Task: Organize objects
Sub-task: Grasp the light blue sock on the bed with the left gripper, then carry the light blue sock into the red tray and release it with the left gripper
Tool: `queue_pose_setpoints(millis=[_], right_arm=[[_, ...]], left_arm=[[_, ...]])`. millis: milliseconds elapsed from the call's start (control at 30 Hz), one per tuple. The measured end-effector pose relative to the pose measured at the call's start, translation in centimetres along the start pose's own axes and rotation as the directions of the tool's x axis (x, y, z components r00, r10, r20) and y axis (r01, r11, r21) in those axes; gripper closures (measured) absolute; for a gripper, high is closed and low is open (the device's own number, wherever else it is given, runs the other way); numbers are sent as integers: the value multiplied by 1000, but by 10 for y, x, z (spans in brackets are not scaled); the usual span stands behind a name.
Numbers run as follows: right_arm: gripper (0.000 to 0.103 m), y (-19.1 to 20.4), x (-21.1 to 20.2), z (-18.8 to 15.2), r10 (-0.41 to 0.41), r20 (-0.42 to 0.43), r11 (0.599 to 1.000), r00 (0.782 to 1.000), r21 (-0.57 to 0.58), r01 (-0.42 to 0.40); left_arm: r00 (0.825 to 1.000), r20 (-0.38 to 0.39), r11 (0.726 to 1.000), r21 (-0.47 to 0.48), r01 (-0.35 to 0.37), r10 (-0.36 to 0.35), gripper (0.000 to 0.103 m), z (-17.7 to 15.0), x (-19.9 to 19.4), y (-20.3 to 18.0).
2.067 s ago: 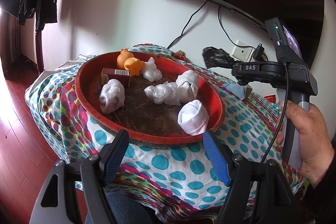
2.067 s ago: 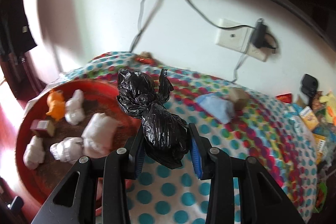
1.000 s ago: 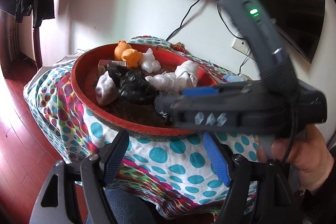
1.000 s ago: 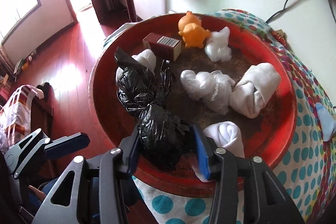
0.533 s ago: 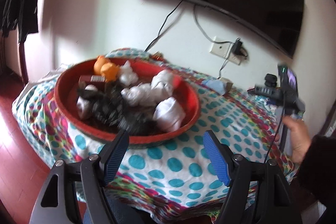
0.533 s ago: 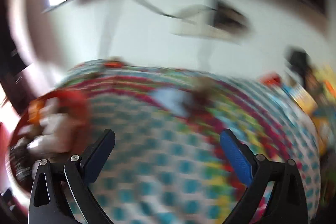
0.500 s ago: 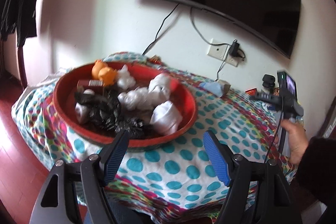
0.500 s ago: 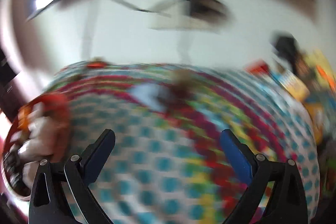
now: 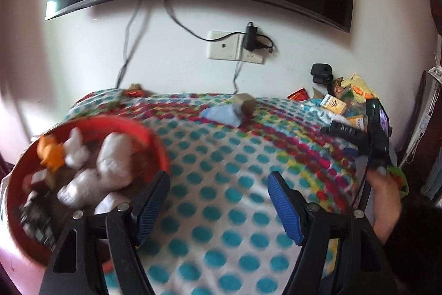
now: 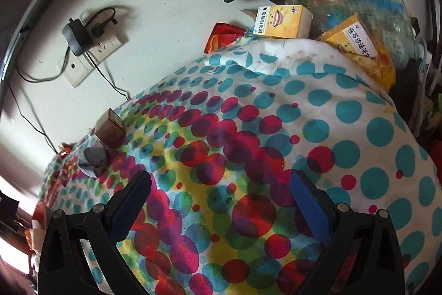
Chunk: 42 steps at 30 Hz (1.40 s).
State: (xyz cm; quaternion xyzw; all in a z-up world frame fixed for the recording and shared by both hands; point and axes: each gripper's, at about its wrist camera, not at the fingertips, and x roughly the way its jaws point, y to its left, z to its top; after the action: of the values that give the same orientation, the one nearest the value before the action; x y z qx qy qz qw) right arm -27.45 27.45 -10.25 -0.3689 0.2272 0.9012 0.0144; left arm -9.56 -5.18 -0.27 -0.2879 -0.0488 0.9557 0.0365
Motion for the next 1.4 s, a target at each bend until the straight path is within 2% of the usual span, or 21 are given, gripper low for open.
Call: queue_pose_setpoints(millis=[133, 267, 500, 600, 733, 833, 933, 967, 1033, 1067, 1100, 1200, 1300, 1400], right_arm=[[0, 1, 0, -1, 29, -5, 1000, 1000, -6, -29], [0, 0, -2, -2, 40, -3, 999, 999, 0, -40], [0, 3, -3, -2, 54, 2, 998, 999, -14, -54], [0, 5, -3, -2, 62, 3, 998, 998, -24, -62], [0, 8, -4, -3, 72, 5, 997, 997, -38, -71], [0, 9, -5, -3, 78, 8, 996, 997, -44, -78], [0, 11, -5, -3, 84, 8, 995, 996, -52, -83], [0, 12, -5, -3, 85, 7, 995, 996, -56, -85], [0, 13, -4, -3, 85, 5, 995, 996, -58, -85], [0, 13, -4, -3, 85, 5, 995, 996, -58, -85], [0, 13, -4, -3, 86, 4, 995, 996, -58, -86], [0, 13, -4, -3, 84, 5, 995, 996, -57, -84], [0, 13, -3, -3, 85, 3, 995, 996, -57, -85], [0, 13, -3, -3, 83, 0, 995, 997, -56, -83]], left_arm=[[1000, -27, 1000, 12, -1, 1, 28, 41, 56, -20], [992, -122, 999, 46, -19, 25, 28, 70, 132, -35], [967, -249, 997, -34, -65, 54, 28, 89, 231, -34], [948, -302, 993, -33, -112, 97, 28, 90, 266, -33], [931, -333, 985, -31, -169, 149, 28, 92, 298, -29], [930, -343, 984, -75, -164, 129, 28, 93, 310, -22], [931, -339, 984, -63, -168, 137, 28, 95, 315, -25], [931, -337, 983, -62, -173, 142, 31, 95, 315, -27], [936, -329, 986, -62, -156, 127, 48, 95, 313, -33], [938, -329, 989, -50, -136, 112, 63, 95, 311, -38], [937, -332, 991, -42, -130, 109, 70, 96, 310, -42], [937, -338, 994, -34, -102, 85, 78, 97, 302, -51], [953, -295, 996, -28, -85, 73, 81, 102, 282, -57], [960, -277, 998, -20, -61, 53, 82, 106, 264, -62]])
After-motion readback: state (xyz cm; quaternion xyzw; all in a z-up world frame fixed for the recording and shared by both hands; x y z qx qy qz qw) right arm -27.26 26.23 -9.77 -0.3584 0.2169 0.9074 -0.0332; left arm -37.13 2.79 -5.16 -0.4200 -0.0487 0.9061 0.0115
